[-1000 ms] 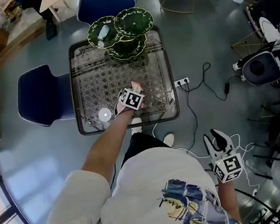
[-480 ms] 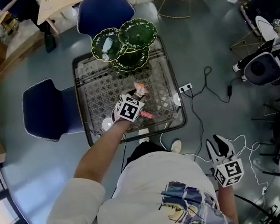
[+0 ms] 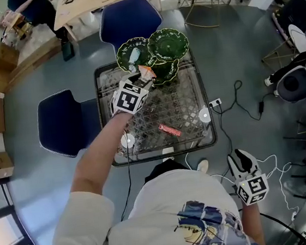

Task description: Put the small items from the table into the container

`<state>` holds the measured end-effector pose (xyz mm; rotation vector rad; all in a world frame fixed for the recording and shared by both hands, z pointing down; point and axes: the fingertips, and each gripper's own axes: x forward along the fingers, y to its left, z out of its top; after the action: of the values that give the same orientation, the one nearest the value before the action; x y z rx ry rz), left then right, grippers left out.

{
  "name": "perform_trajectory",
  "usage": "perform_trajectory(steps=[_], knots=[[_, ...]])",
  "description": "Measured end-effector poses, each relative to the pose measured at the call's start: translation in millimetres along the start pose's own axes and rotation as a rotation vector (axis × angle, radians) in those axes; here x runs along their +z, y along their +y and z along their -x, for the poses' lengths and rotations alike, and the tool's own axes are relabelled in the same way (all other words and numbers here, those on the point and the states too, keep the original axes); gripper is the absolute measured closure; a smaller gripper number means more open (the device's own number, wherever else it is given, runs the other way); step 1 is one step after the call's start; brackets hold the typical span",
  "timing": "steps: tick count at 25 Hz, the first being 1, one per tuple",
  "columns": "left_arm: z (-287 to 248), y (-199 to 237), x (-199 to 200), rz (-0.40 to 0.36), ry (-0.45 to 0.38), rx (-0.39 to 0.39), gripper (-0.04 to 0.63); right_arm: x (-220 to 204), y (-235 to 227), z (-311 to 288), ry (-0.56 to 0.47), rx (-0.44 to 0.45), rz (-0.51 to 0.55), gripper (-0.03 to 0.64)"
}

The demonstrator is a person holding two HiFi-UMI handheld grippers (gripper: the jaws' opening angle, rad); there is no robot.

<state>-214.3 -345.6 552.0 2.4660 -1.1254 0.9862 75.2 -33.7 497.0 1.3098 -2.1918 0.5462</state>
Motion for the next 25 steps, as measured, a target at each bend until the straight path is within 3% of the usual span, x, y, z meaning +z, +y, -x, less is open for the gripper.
perform_trajectory(steps=[4,11,18,25], knots=[[-23.4,47.1,11.3,-0.013,0.024,0.038,0.383,0.6,3.0,3.7,0.013,-0.018,-0.007,0.482],[-72.1,89.8,19.4,-0.045,0.079,0.008,0.382,-10.1,-2.6,21.8,0.043,-0.087,-0.048,0.482],[-101.5,95.3,16.5,-0.074,0.133,0.005,0.382,-25.3,-13.0,39.5,0.055,-0.136,-0.095,0.482],[-78.3,90.9,32.8,-0.049,0.059,0.051,0.382,-26.3,-18.6,50.9,0.041,-0.131,-0.084,0.482]])
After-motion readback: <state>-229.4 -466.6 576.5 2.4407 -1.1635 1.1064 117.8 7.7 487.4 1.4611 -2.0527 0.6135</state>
